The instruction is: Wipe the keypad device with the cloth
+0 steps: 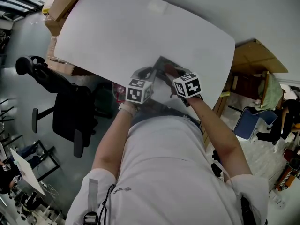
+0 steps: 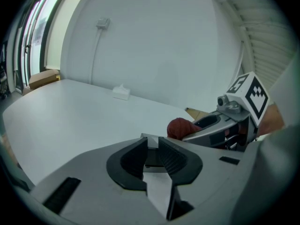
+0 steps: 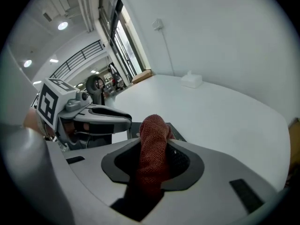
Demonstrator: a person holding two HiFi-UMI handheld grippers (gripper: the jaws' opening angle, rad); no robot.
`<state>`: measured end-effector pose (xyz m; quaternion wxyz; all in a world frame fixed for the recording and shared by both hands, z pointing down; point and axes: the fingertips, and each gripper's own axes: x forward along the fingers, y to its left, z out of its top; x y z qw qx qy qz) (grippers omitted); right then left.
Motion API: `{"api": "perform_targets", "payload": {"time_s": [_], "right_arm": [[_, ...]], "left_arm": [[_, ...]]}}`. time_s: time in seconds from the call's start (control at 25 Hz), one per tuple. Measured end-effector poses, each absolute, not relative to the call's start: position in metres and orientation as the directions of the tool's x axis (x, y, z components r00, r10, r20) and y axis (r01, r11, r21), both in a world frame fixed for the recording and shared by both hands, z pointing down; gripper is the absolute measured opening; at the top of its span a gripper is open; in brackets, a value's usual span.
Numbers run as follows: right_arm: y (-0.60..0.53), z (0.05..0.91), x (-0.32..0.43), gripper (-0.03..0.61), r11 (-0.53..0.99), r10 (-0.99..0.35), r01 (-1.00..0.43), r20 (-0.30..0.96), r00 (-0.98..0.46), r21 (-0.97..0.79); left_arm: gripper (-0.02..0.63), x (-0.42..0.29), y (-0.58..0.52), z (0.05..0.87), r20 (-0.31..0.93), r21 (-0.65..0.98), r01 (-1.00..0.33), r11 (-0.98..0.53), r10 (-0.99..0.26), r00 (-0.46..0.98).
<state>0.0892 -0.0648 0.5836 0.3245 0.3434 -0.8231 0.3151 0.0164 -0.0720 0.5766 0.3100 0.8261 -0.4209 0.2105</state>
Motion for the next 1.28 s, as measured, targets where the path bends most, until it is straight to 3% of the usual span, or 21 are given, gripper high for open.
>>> {"api": "perform_targets", "payload": {"time_s": [1.08, 1.28], "right_arm": [[-0.119, 0.623, 0.083, 0.132, 0.493, -0.265, -0.781, 0.789, -0.555, -0.384], [-0.121, 0.61, 0.093, 0.132, 0.479, -0.33, -0.788, 0.752, -0.57, -0.387]], "left_arm": [[0.077, 0.016, -0.072, 0.573, 0.589, 0.371, -0.817, -0.441, -0.569, 0.574], [0.078, 0.016, -0.072, 0.57, 0.595, 0.338, -0.825, -0.453, -0.576, 0.56]]}}
